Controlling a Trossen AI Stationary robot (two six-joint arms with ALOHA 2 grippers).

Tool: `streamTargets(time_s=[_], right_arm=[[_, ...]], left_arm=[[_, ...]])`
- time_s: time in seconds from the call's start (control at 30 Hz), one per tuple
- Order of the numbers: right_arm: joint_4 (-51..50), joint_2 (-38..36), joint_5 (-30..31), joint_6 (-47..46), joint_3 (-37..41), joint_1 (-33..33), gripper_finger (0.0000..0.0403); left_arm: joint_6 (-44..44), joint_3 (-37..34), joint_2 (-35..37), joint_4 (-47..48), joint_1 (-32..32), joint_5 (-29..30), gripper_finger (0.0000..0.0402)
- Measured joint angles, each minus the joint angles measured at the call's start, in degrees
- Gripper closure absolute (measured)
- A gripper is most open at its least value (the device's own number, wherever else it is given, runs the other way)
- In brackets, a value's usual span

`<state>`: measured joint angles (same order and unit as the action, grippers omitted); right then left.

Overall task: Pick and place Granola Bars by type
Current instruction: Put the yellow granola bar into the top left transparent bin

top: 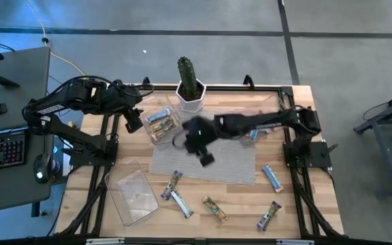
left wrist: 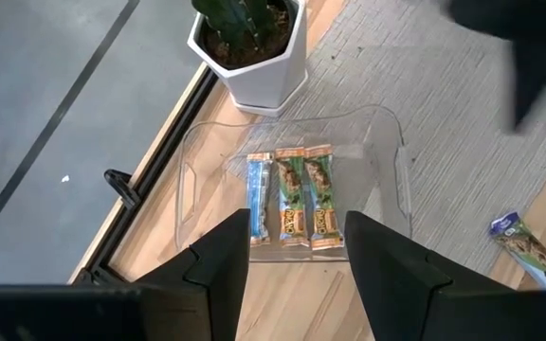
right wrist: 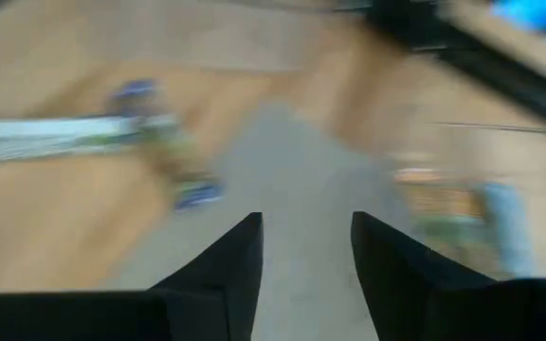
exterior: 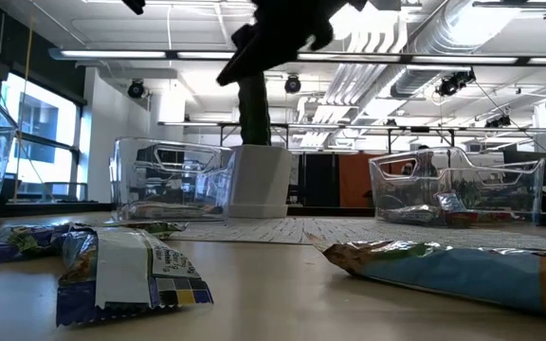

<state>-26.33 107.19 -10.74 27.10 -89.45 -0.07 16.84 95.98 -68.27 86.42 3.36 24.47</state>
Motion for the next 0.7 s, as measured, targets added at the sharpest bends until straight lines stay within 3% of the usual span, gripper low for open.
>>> streamTargets(time_s=[0.2,0.33,0.5,0.6,0.7], right_arm=[[-9.30,-0.55,-0.63,-8.54,0.04,8.64,0.0219],[-13.29,-0.17,3.87,-17.70,0.13,14.04,0.0194],[-12.72,-0.27,10.07,-36.95,1.14,19.50,0.0179],[-12.22,-0.27,10.21,-50.01,4.16,21.65,0.0178],[-11.43,-0.26,9.39,-56.94,7.88,23.64,0.0178]], left_arm=[[1.37,0.00,0.00,0.08,0.00,0.00,0.0234],[1.94,0.00,0.00,0.06,0.00,-0.10,0.0234],[4.10,0.00,0.00,0.10,0.00,-0.76,0.0234],[5.03,0.00,0.00,0.14,0.00,-2.15,0.0234],[6.36,0.00,0.00,0.14,0.00,-3.04,0.0234]])
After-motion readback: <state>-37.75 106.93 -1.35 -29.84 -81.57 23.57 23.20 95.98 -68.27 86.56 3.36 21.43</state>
